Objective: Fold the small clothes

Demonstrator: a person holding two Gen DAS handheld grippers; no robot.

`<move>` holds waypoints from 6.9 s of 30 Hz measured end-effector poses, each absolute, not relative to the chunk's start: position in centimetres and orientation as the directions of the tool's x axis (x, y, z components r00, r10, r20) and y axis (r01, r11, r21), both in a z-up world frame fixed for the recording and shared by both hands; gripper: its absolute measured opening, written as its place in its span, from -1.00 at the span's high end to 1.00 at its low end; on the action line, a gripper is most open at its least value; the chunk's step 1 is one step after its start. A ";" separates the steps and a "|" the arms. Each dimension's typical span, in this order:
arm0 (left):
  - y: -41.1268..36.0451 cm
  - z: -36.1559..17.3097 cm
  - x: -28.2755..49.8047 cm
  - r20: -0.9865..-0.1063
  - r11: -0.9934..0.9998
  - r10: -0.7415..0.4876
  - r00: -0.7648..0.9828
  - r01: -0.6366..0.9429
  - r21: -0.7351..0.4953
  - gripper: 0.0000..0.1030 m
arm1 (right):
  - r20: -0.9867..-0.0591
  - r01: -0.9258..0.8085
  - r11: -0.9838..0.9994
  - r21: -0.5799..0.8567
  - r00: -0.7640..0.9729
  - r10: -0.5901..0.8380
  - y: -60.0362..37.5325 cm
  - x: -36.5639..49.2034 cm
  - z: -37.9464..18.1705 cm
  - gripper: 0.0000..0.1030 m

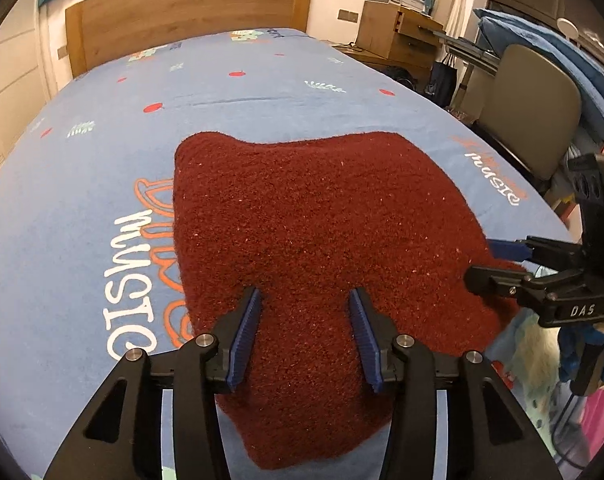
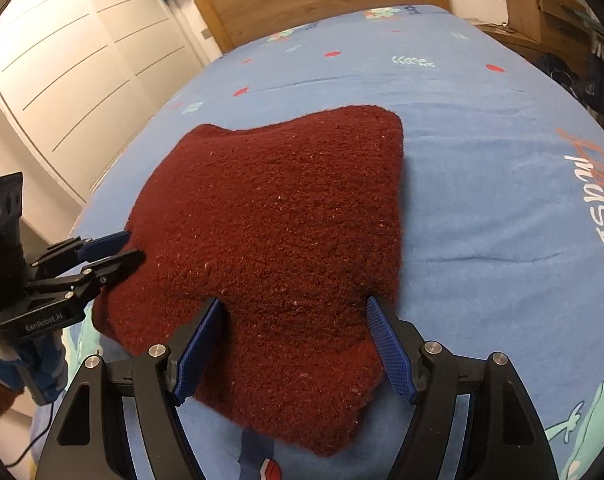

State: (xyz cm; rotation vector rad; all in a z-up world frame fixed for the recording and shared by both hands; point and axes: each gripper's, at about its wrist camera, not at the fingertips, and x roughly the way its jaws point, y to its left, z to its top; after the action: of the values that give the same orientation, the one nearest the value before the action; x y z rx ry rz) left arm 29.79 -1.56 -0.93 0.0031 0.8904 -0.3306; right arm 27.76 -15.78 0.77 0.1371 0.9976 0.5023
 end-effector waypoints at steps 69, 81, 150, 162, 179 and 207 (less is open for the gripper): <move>13.0 -2.4 23.2 -0.812 0.940 -0.310 0.494 0.033 -0.339 0.00 | -0.756 -0.240 0.816 0.525 0.309 0.577 -10.9 29.3 -1.5 -0.25; 13.7 -1.8 22.9 -0.817 0.946 -0.277 0.506 -0.005 -0.324 -0.16 | -0.690 -0.149 0.768 0.622 0.360 0.628 -13.3 28.8 -1.0 -0.36; 7.2 8.0 -2.3 -0.570 0.988 0.076 0.818 -0.140 -0.069 -0.88 | -0.657 -0.115 0.975 0.190 0.723 0.213 -12.4 1.7 12.3 -0.98; 6.8 8.1 -3.3 -0.571 0.986 0.088 0.816 -0.155 -0.069 -0.88 | -0.646 -0.106 0.986 0.132 0.745 0.167 -12.7 0.3 11.6 -0.98; 7.4 6.9 -3.3 -0.585 0.981 0.124 0.801 -0.188 -0.050 -0.88 | -0.626 -0.103 0.989 0.102 0.766 0.145 -13.1 0.0 11.8 -0.98; 7.5 6.8 -3.3 -0.572 0.981 0.139 0.808 -0.193 -0.034 -0.91 | -0.642 -0.089 0.993 0.081 0.757 0.120 -14.0 0.5 11.0 -0.98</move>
State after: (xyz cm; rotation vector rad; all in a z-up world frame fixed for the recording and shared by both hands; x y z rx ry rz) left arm -3.27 7.53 6.77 -0.0924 0.6044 0.1781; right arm 0.51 -13.96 11.01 0.0461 0.7028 0.1142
